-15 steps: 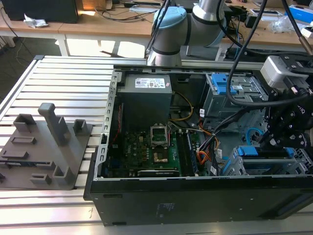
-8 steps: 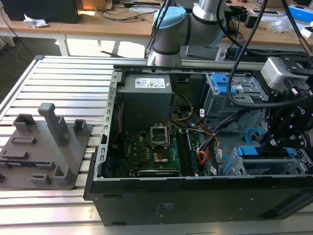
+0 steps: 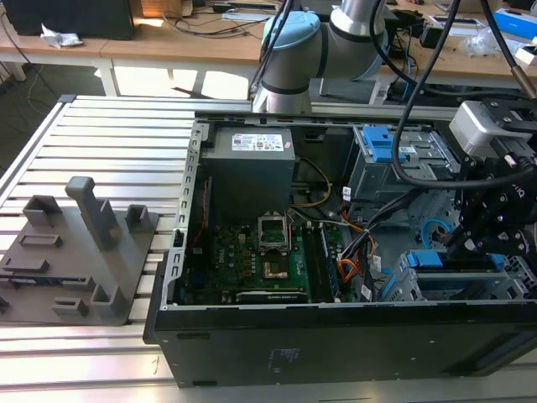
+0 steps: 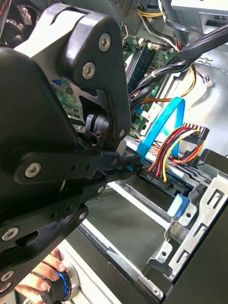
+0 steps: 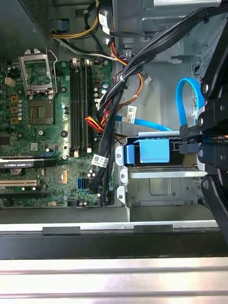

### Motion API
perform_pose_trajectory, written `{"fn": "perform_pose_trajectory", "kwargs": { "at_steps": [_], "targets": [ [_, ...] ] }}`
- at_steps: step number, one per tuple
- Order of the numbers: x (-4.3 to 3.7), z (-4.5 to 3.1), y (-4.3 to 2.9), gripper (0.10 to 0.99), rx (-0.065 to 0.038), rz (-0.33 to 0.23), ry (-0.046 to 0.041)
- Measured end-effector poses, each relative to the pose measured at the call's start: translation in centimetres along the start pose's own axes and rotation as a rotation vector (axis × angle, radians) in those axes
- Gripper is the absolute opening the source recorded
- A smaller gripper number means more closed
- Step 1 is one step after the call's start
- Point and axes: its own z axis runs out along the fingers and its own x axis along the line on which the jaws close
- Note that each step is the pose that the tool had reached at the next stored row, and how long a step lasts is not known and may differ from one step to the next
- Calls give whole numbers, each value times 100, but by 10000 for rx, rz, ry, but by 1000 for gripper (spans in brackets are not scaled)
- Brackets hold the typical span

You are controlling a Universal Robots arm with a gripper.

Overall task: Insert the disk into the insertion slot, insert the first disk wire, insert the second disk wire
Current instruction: 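Insert the second disk wire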

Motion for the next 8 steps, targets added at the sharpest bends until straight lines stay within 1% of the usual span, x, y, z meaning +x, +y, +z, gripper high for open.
{"fn": "perform_pose_trajectory", "kwargs": {
  "at_steps": [3, 4, 8],
  "targets": [
    [-4, -7, 0, 161, 1, -4, -16],
    [-6, -13, 1, 161, 0, -3, -2],
    [-5, -9, 1, 161, 0, -3, -2]
  ]
}}
